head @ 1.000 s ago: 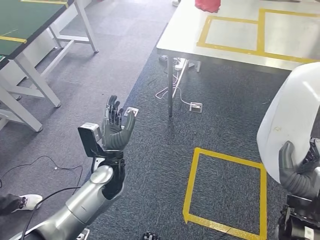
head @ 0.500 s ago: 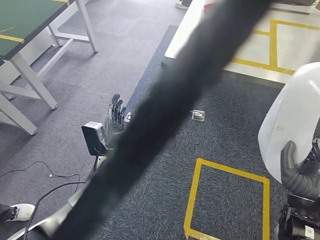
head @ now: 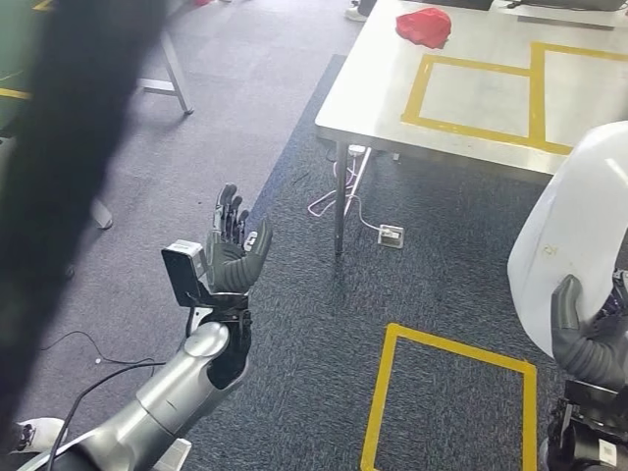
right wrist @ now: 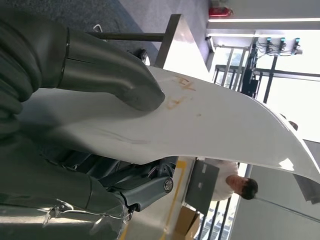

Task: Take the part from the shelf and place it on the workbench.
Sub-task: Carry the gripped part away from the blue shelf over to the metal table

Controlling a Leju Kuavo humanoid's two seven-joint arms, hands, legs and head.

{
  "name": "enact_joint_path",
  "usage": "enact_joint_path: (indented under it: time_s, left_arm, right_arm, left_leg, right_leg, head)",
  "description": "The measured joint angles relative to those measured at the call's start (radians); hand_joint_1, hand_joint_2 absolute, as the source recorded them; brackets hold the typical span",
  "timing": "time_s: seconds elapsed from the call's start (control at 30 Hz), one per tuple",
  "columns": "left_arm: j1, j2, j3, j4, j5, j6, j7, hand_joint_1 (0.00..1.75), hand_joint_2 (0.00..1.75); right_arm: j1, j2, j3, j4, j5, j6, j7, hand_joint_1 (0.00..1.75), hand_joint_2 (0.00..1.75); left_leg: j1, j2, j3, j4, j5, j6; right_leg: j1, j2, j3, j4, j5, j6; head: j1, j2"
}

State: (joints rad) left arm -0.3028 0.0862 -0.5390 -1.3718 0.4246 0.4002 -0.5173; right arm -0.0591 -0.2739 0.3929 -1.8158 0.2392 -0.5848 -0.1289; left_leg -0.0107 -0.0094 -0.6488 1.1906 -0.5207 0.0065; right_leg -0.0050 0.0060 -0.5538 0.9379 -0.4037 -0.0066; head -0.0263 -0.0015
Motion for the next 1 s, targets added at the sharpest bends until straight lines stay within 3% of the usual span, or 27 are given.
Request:
enact_joint_path:
  time_s: [0.07, 0.13, 0.2, 0.27, 0.33, 0.37, 0.43, 0.5, 0.53, 0.57, 0.6, 0.7, 0.73, 0.83, 0.87, 0.93, 1.0]
  left_arm:
    - [0.001, 0.0, 0.0, 0.0, 0.0, 0.001, 0.0, 0.0, 1.75]
    - [0.006, 0.0, 0.0, 0.001, -0.001, 0.005, 0.0, 0.0, 1.75]
    - [0.013, 0.004, 0.0, 0.002, -0.005, 0.01, 0.0, 0.0, 1.75]
    - [0.018, 0.007, 0.0, 0.002, -0.009, 0.012, 0.0, 0.0, 1.75]
    - [0.017, 0.008, 0.0, 0.002, -0.012, 0.012, 0.0, 0.0, 1.75]
    - [0.016, 0.008, 0.0, 0.002, -0.013, 0.012, 0.0, 0.0, 1.75]
    - [0.017, 0.008, 0.0, 0.002, -0.015, 0.012, 0.001, 0.0, 1.75]
    - [0.019, 0.008, 0.0, 0.002, -0.016, 0.012, 0.002, 0.0, 1.75]
    - [0.02, 0.008, 0.0, 0.002, -0.016, 0.012, 0.003, 0.0, 1.75]
    - [0.021, 0.008, 0.0, 0.002, -0.017, 0.012, 0.004, 0.0, 1.75]
    - [0.021, 0.008, 0.0, 0.002, -0.017, 0.012, 0.005, 0.0, 1.75]
    - [0.02, 0.008, 0.0, 0.002, -0.017, 0.011, 0.009, 0.0, 1.75]
    - [0.02, 0.008, 0.0, 0.003, -0.017, 0.01, 0.012, 0.0, 1.75]
    - [0.014, 0.008, 0.0, 0.003, -0.018, 0.003, 0.016, 0.0, 1.75]
    - [0.01, 0.008, 0.0, 0.003, -0.019, 0.0, 0.016, 0.0, 1.75]
    - [0.006, 0.008, 0.0, 0.004, -0.019, -0.005, 0.017, 0.0, 1.75]
    - [0.006, 0.008, 0.0, 0.006, -0.019, -0.007, 0.018, 0.0, 1.75]
  right_arm:
    - [0.0, 0.0, 0.0, 0.001, 0.0, 0.0, 0.0, 1.75, 1.75]
    - [0.0, 0.0, 0.001, 0.004, -0.004, 0.002, -0.001, 1.75, 1.75]
    - [-0.011, 0.001, 0.003, 0.014, -0.01, 0.006, -0.004, 1.75, 1.75]
    - [-0.026, 0.002, 0.003, 0.024, -0.012, 0.01, -0.005, 1.75, 1.75]
    - [-0.038, 0.002, 0.001, 0.028, -0.013, 0.012, -0.006, 1.75, 1.75]
    - [-0.045, 0.003, 0.0, 0.031, -0.013, 0.014, -0.006, 1.75, 1.75]
    - [-0.055, 0.003, -0.002, 0.037, -0.013, 0.016, -0.006, 1.75, 1.75]
    - [-0.058, 0.003, -0.004, 0.044, -0.013, 0.017, -0.006, 1.75, 1.75]
    - [-0.058, 0.003, -0.004, 0.047, -0.013, 0.016, -0.006, 1.75, 1.75]
    - [-0.059, 0.003, -0.004, 0.051, -0.013, 0.016, -0.006, 1.75, 1.75]
    - [-0.059, 0.003, -0.005, 0.053, -0.013, 0.016, -0.006, 1.75, 1.75]
    - [-0.064, 0.003, -0.008, 0.06, -0.013, 0.012, -0.004, 1.75, 1.75]
    - [-0.065, 0.003, -0.011, 0.061, -0.012, 0.009, -0.003, 1.75, 1.75]
    - [-0.07, 0.003, -0.018, 0.062, -0.009, 0.002, 0.003, 1.75, 1.75]
    - [-0.072, 0.003, -0.02, 0.062, -0.008, 0.001, 0.005, 1.75, 1.75]
    - [-0.073, 0.003, -0.022, 0.062, -0.006, 0.0, 0.009, 1.75, 1.75]
    - [-0.073, 0.003, -0.023, 0.063, -0.006, 0.0, 0.012, 1.75, 1.75]
  left_leg:
    - [0.001, 0.0, -0.013, 0.017, -0.008, -0.001]
    - [0.008, 0.001, -0.059, 0.052, -0.029, -0.009]
    - [0.016, 0.008, -0.059, -0.085, 0.07, -0.015]
    - [0.019, 0.014, -0.02, -0.242, 0.178, -0.004]
    - [0.02, 0.012, -0.001, -0.244, 0.172, 0.014]
    - [0.021, 0.011, 0.011, -0.247, 0.168, 0.021]
    - [0.02, 0.008, 0.033, -0.249, 0.153, 0.03]
    - [0.016, 0.005, 0.055, -0.249, 0.133, 0.034]
    - [0.014, 0.003, 0.069, -0.249, 0.121, 0.035]
    - [0.01, 0.0, 0.085, -0.249, 0.11, 0.036]
    - [0.007, -0.001, 0.103, -0.249, 0.097, 0.037]
    - [-0.001, -0.005, 0.138, -0.247, 0.062, 0.034]
    - [-0.002, -0.007, 0.143, -0.247, 0.055, 0.03]
    - [-0.004, -0.008, 0.151, -0.231, 0.046, 0.018]
    - [-0.004, -0.007, 0.138, -0.199, 0.043, 0.013]
    - [0.0, -0.003, 0.071, -0.083, 0.018, 0.001]
    - [0.008, 0.0, -0.019, 0.033, -0.034, -0.01]
  right_leg:
    - [0.0, 0.0, 0.002, 0.0, -0.002, 0.0]
    - [-0.004, 0.001, 0.017, 0.0, -0.017, 0.003]
    - [-0.011, 0.003, 0.065, 0.003, -0.066, 0.023]
    - [-0.015, 0.005, 0.109, 0.007, -0.103, 0.049]
    - [-0.017, 0.003, 0.111, 0.024, -0.104, 0.06]
    - [-0.018, 0.001, 0.095, 0.058, -0.106, 0.061]
    - [-0.018, -0.001, 0.021, 0.185, -0.131, 0.063]
    - [-0.015, -0.001, -0.065, 0.296, -0.194, 0.063]
    - [-0.013, -0.001, -0.091, 0.31, -0.221, 0.062]
    - [-0.011, -0.001, -0.103, 0.292, -0.225, 0.058]
    - [-0.008, -0.001, -0.101, 0.244, -0.197, 0.052]
    - [0.011, 0.0, -0.083, 0.054, -0.001, 0.021]
    - [0.017, 0.0, -0.081, 0.021, 0.038, 0.013]
    - [0.015, 0.0, -0.057, 0.002, 0.044, 0.001]
    - [0.012, 0.0, -0.045, -0.001, 0.041, -0.003]
    - [0.007, 0.001, -0.026, -0.005, 0.029, -0.009]
    - [0.006, 0.002, -0.013, -0.005, 0.014, -0.011]
  head:
    - [0.0, 0.0]
    - [-0.001, 0.0]
    - [-0.001, 0.0]
    - [0.0, 0.0]
    - [0.001, 0.0]
    - [0.002, 0.0]
    - [0.005, 0.0]
    - [0.006, 0.0]
    - [0.006, 0.0]
    - [0.006, 0.0]
    - [0.006, 0.0]
    - [0.007, 0.0]
    - [0.007, 0.0]
    - [0.006, 0.0]
    - [0.004, 0.0]
    - [0.002, 0.0]
    - [0.0, 0.0]
